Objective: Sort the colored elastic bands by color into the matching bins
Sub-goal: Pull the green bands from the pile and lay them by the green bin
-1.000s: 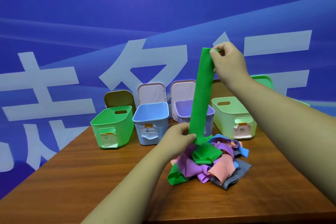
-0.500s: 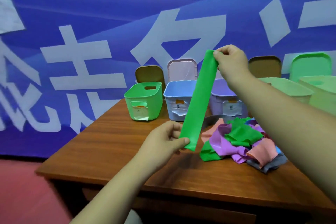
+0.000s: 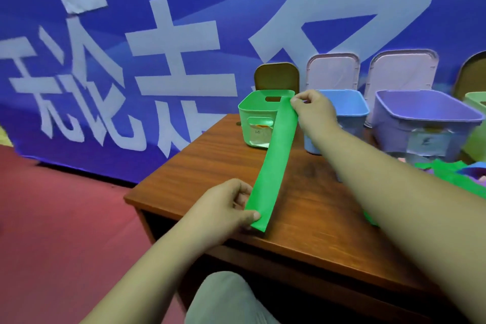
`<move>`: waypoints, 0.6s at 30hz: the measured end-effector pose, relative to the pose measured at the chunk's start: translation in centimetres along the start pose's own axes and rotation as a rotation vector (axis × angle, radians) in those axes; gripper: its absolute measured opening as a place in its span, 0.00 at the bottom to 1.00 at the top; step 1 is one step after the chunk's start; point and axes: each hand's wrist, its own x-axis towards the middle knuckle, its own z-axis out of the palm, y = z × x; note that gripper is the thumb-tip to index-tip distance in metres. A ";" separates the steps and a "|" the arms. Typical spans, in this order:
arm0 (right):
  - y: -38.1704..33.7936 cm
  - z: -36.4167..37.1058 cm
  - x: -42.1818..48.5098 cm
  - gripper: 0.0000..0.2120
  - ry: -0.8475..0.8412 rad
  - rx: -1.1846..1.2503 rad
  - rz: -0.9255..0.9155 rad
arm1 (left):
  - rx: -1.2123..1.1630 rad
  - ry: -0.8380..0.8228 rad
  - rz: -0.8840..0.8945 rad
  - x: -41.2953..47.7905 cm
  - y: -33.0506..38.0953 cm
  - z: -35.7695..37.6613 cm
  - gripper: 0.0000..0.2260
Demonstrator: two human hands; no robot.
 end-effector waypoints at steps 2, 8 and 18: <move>0.8 2.4 -0.5 0.03 -0.047 -0.026 0.015 | 0.074 0.010 -0.079 0.1 -1.2 -1.2 0.14; 3.8 7.9 -1.9 0.03 -0.165 -0.111 0.105 | 0.073 0.013 -0.280 0.8 -3.3 -3.9 0.17; 6.6 10.9 -3.1 0.06 -0.194 -0.290 0.175 | 0.081 -0.068 -0.367 1.2 -4.2 -4.3 0.22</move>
